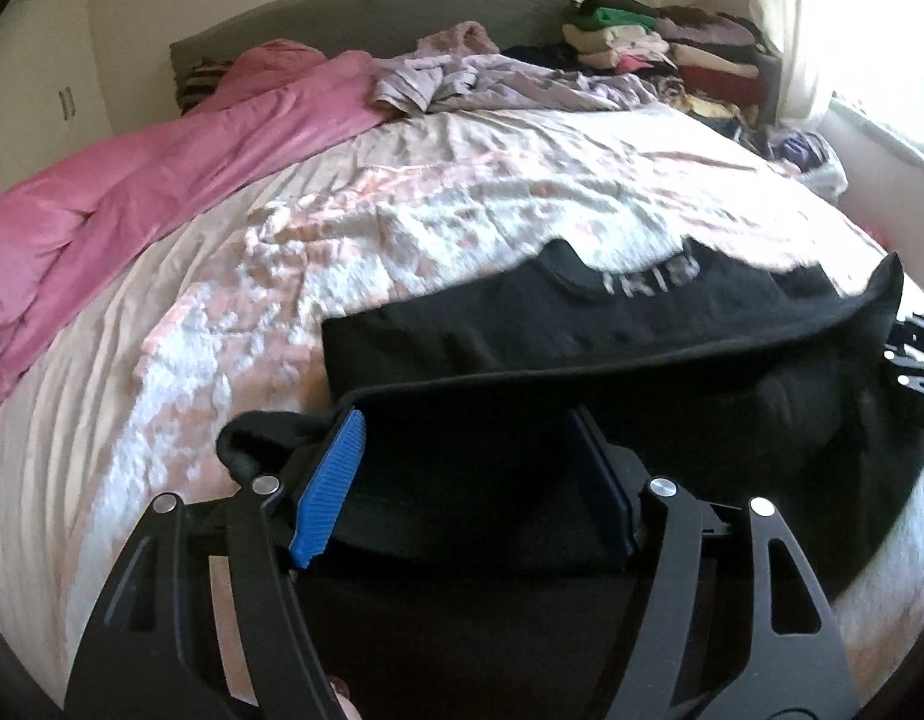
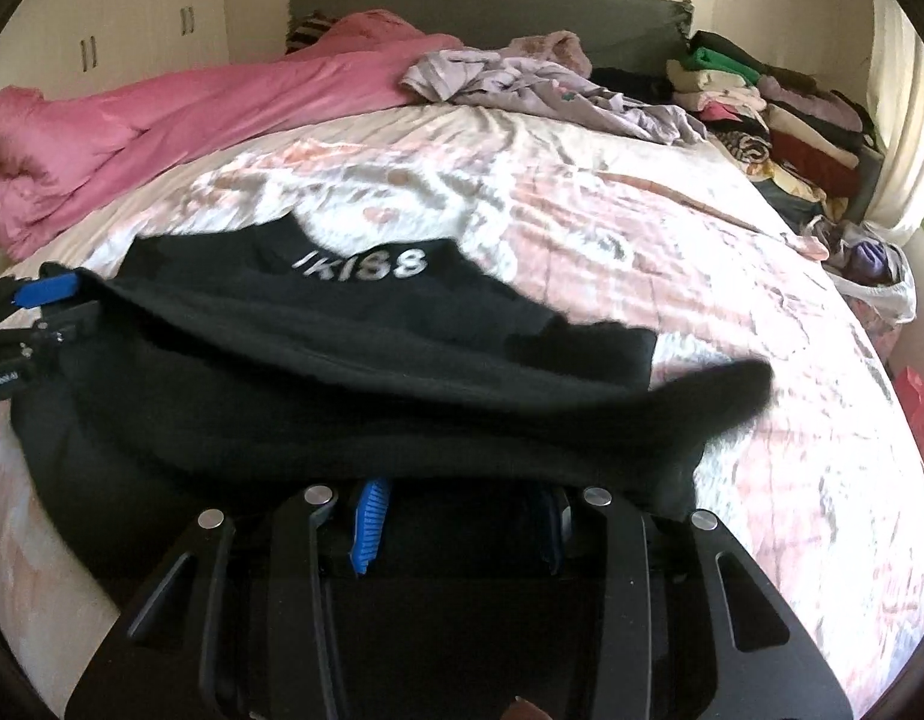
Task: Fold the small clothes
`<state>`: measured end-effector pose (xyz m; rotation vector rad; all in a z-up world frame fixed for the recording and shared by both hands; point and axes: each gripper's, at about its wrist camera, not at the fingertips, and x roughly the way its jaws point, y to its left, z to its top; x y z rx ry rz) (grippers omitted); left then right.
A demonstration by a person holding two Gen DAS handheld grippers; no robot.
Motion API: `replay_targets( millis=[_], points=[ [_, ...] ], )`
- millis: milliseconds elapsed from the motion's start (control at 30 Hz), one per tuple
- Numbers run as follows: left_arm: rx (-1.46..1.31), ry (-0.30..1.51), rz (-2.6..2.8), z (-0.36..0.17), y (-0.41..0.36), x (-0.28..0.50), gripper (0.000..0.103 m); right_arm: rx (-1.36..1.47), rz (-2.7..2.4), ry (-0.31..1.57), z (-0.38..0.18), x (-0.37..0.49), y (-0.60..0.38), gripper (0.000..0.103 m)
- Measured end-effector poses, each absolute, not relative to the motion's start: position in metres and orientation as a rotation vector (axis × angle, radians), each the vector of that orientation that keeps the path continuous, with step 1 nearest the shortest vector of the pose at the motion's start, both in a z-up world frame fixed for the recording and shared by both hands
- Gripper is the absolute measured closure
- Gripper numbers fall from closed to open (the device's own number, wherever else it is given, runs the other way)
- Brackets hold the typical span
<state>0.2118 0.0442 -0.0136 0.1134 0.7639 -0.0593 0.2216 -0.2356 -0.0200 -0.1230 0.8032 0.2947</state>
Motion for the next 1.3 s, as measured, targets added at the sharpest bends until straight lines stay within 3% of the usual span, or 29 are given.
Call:
replay_targets(
  millis=[300,500,900,1300],
  points=[
    [-0.06,0.775,0.0,0.013,0.084,0.262,0.037,-0.027,0.213,0.842,-0.017,0.272,-0.256,0.064],
    [-0.102,0.733,0.014,0.025,0.108,0.251,0.036,-0.02,0.173,0.825,-0.013,0.277,-0.268,0.062],
    [-0.131,0.817,-0.023,-0.013,0.133,0.236,0.035,0.069,0.156,0.804,-0.006,0.255,-0.316,0.043],
    [-0.102,0.875,-0.068,-0.034,0.108,0.265,0.038,0.04,0.179,0.853,-0.027,0.273,-0.303,0.043]
  ],
)
